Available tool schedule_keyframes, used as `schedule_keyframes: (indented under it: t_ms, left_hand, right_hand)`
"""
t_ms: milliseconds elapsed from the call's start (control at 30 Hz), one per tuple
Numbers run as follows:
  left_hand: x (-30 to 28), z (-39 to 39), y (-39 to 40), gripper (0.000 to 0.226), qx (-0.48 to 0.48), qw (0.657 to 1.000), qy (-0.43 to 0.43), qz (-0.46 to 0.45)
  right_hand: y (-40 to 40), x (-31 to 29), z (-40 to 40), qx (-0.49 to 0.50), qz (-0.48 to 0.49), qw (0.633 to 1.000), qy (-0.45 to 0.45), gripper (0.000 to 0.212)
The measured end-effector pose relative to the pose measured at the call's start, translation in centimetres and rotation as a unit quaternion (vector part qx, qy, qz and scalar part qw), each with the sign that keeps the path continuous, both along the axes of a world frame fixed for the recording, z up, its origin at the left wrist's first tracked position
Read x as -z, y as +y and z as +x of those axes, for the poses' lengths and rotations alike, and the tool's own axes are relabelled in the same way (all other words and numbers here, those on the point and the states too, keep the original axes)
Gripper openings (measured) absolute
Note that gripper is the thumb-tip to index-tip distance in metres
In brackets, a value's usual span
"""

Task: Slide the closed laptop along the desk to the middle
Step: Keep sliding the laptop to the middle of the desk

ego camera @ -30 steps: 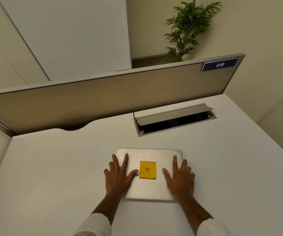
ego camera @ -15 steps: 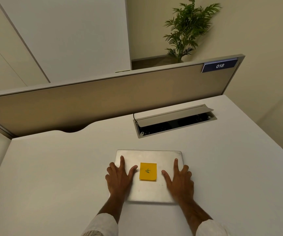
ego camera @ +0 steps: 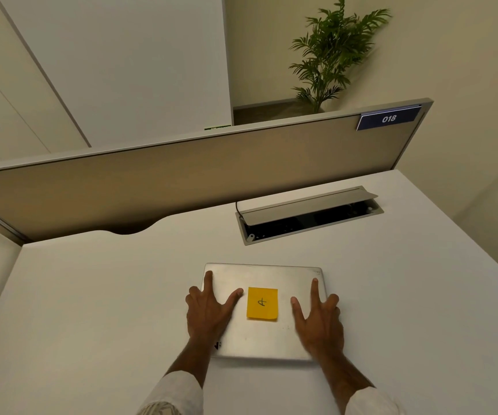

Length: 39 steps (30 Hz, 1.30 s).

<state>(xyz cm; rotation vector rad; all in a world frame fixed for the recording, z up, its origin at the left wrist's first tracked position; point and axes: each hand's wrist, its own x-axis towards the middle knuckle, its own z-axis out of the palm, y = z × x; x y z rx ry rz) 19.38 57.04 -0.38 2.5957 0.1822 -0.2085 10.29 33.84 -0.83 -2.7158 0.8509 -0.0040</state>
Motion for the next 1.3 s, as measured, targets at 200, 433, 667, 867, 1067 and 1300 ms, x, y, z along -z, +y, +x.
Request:
schedule_keyframes:
  t_ms: [200, 433, 667, 867, 1067, 1300]
  left_hand:
    - [-0.3, -0.5, 0.2, 0.106, 0.011, 1.0, 0.01, -0.018]
    - [0.0, -1.6, 0.3, 0.102, 0.009, 1.0, 0.013, -0.019]
    - [-0.5, -2.7, 1.4, 0.103, -0.01, 1.0, 0.014, -0.013]
    - [-0.9, -3.5, 3.2, 0.105, -0.043, 0.999, 0.014, -0.006]
    - [-1.3, -3.7, 4.7, 0.102, -0.078, 0.997, 0.012, -0.007]
    - [0.0, -5.4, 6.1, 0.101, -0.099, 0.995, 0.024, -0.009]
  right_hand:
    - [-0.6, -0.5, 0.4, -0.015, -0.009, 1.0, -0.001, 0.087]
    - [-1.0, -0.3, 0.4, -0.032, -0.011, 0.999, -0.006, 0.087]
    - [-0.4, -0.3, 0.8, -0.055, -0.008, 0.998, -0.015, 0.086]
    - [0.8, -0.3, 1.8, -0.085, 0.002, 0.996, -0.018, 0.086]
    - [2.2, -0.9, 3.1, -0.118, 0.014, 0.993, -0.012, 0.084]
    - [3.4, 0.4, 2.6, -0.14, 0.02, 0.99, -0.006, 0.082]
